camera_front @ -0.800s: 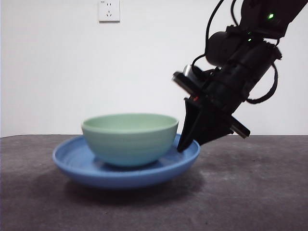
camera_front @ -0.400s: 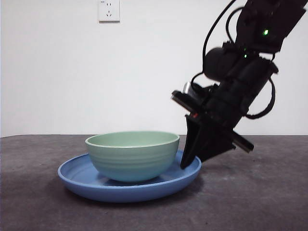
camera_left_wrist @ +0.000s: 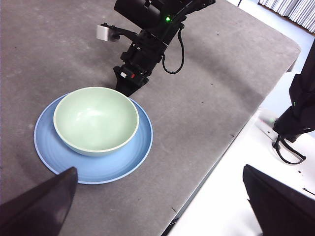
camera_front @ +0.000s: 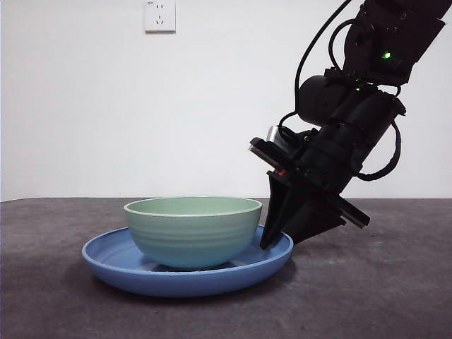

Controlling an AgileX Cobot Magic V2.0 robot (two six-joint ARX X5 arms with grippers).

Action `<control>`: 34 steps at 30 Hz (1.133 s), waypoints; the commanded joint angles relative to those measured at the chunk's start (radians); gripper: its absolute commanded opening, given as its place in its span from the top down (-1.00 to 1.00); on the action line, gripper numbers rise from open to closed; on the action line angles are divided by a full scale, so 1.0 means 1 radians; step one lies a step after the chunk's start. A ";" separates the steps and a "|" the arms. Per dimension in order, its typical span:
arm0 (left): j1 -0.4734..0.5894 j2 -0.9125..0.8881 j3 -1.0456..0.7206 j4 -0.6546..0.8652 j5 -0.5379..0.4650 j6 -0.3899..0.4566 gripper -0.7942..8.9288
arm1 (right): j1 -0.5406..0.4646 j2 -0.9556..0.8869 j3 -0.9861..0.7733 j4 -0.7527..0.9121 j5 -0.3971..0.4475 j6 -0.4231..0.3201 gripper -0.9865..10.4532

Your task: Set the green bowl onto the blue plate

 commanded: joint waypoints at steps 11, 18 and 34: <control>-0.004 0.004 0.010 0.014 0.002 0.000 -0.32 | -0.052 -0.163 0.071 -0.137 0.008 -0.058 0.09; -0.004 0.004 0.010 0.014 0.002 0.000 -0.32 | -0.070 -0.367 0.070 -0.309 0.066 -0.116 0.00; -0.004 0.004 0.010 0.015 0.002 0.000 -0.32 | -0.058 -0.978 0.067 -0.558 0.243 -0.119 -0.05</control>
